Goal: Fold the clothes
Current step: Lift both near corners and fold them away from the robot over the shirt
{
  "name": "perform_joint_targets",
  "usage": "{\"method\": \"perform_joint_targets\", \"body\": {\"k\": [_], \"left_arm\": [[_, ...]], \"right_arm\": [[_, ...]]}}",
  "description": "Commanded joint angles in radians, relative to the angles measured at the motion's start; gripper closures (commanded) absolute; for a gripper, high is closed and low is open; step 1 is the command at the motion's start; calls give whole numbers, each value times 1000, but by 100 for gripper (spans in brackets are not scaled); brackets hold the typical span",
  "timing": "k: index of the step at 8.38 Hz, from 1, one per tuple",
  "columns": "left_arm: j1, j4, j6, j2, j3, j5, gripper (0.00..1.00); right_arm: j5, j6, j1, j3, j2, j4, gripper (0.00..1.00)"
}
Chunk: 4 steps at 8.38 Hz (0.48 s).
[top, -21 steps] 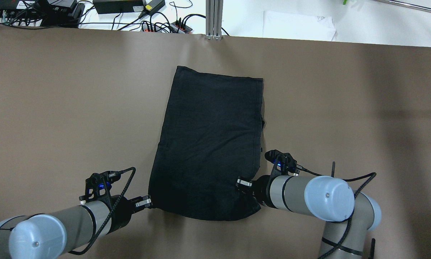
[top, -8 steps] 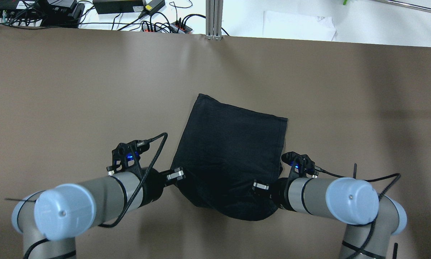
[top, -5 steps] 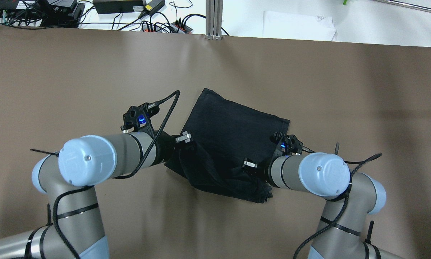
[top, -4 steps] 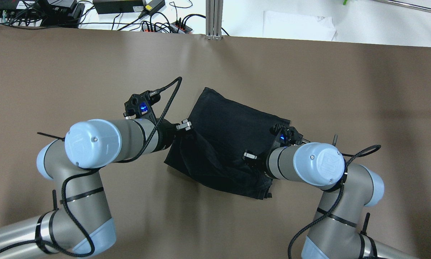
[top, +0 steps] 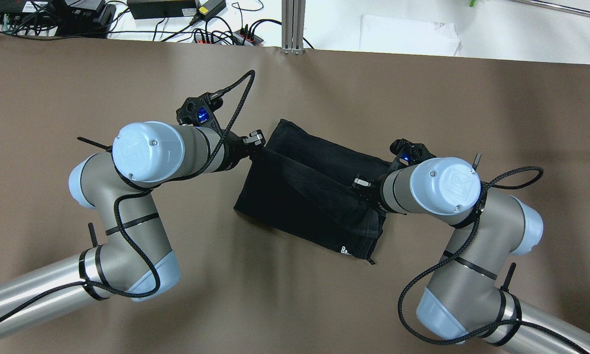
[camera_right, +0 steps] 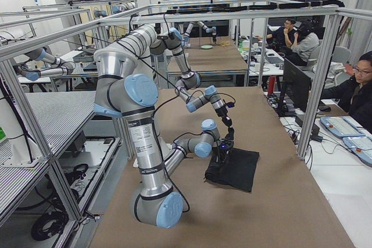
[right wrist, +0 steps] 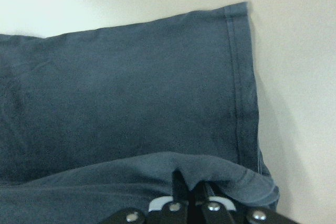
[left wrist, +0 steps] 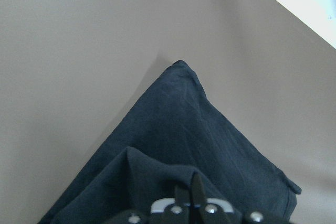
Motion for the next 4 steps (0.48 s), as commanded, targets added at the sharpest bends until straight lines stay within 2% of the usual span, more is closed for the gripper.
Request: {"method": "perform_joint_targets", "body": {"k": [1,3,4], "left_arm": [[-25,-32,-2,-57,99,-2,100],[-23,-32,-9,-81,126,-1,100],[-22,-34,-11,-85,126,1,100]], "right_arm": [[7,-40,44,-28,55,-87,100],[7,-40,49,-147,174,-87,100],[5,-42,49,-198,201,-83,100]]}}
